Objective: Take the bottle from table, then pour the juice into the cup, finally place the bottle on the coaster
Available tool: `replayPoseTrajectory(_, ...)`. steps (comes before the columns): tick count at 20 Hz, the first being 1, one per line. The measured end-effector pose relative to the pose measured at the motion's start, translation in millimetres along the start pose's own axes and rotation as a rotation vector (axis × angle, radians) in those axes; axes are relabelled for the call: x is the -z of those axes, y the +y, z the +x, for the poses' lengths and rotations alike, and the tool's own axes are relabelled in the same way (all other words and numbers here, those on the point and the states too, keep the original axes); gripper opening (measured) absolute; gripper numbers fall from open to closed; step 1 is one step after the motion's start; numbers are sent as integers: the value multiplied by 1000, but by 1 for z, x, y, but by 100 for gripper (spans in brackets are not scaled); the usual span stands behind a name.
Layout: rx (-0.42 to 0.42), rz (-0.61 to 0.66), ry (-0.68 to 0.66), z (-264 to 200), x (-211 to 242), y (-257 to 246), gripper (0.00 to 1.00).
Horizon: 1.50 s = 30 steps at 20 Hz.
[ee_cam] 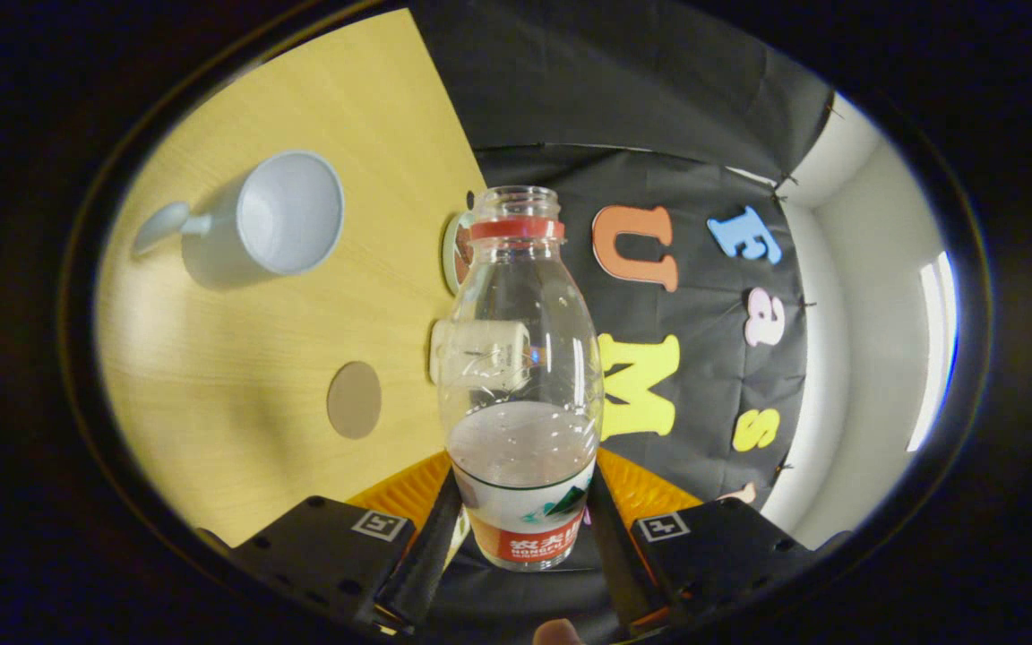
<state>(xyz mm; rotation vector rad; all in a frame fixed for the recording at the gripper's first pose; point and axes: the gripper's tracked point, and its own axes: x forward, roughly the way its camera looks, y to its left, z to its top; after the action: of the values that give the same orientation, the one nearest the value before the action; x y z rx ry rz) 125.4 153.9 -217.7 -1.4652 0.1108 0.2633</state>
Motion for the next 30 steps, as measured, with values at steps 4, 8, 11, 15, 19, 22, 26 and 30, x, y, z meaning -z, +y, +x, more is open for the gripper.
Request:
replayPoseTrajectory(4, -47, 191, -5, -13, 6, -1, 78)
replayPoseTrajectory(8, -91, 426, -6, -22, 6, -2, 79)
replayPoseTrajectory(11, -116, 603, -25, -30, 2, -16, 79)
replayPoseTrajectory(15, -54, 750, -89, -35, 4, -59, 79)
replayPoseTrajectory(19, -35, 999, -148, -30, 10, -81, 78)
replayPoseTrajectory(22, -35, 1155, -180, -27, 16, -95, 78)
replayPoseTrajectory(26, -122, 1378, -184, 5, 10, -100, 78)
replayPoseTrajectory(30, -141, 1495, -168, 39, 2, -103, 78)
